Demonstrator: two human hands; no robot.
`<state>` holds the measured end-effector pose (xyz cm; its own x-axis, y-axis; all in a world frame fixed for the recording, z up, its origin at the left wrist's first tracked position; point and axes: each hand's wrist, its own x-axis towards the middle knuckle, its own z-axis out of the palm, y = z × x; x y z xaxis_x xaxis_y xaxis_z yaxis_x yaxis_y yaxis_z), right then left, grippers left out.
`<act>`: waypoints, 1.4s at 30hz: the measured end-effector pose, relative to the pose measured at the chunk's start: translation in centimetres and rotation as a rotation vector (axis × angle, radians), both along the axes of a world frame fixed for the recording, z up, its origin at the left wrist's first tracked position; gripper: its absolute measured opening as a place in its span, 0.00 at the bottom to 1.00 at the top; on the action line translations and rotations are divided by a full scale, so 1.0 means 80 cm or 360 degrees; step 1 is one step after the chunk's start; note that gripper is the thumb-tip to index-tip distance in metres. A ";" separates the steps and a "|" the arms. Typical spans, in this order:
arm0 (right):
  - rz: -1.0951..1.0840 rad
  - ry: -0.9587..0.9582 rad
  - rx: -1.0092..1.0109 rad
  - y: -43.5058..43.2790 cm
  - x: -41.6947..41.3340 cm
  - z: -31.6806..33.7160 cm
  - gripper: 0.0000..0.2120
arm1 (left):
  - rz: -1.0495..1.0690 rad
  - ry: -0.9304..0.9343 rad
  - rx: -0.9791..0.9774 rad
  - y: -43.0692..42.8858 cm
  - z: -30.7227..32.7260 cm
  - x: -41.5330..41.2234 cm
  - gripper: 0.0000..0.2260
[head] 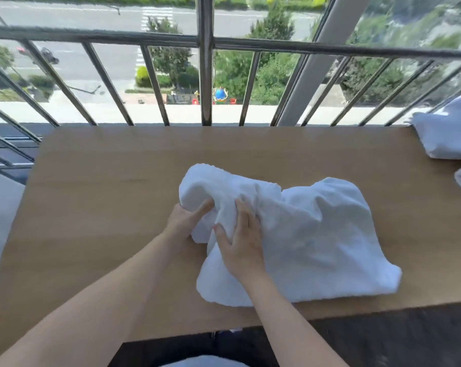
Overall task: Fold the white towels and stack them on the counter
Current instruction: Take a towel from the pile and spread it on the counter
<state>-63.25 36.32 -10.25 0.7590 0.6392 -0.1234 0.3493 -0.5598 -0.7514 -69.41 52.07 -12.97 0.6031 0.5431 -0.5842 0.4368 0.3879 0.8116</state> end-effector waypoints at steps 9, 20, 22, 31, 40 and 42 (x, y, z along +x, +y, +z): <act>-0.0173 0.0273 0.0144 -0.012 -0.009 0.003 0.25 | 0.0062 -0.0021 -0.0266 0.006 0.005 -0.034 0.23; -0.0699 -0.0192 -0.0203 -0.036 -0.074 0.001 0.27 | -0.0641 -0.0076 -0.0246 0.084 0.030 -0.070 0.22; -0.1180 -0.0179 -0.0345 -0.025 -0.122 -0.011 0.28 | -0.0736 -0.0033 -0.0376 0.111 0.027 -0.082 0.25; -0.2266 0.0537 0.0081 0.041 -0.238 -0.039 0.36 | -0.1035 -0.0184 -0.0783 0.150 0.002 -0.112 0.21; -0.2927 0.1423 0.1215 0.089 -0.273 -0.026 0.37 | -0.1070 -0.0255 -0.0697 0.178 0.009 -0.119 0.18; -0.2592 0.1582 0.1378 0.098 -0.286 -0.023 0.32 | -0.1098 -0.0269 -0.0711 0.190 0.007 -0.123 0.19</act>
<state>-86.14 44.19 -12.11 0.4413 -0.2792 -0.8528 -0.5733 0.6434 -0.5073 -79.28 67.23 -12.40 0.8140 -0.2405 -0.5287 0.5802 0.3789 0.7210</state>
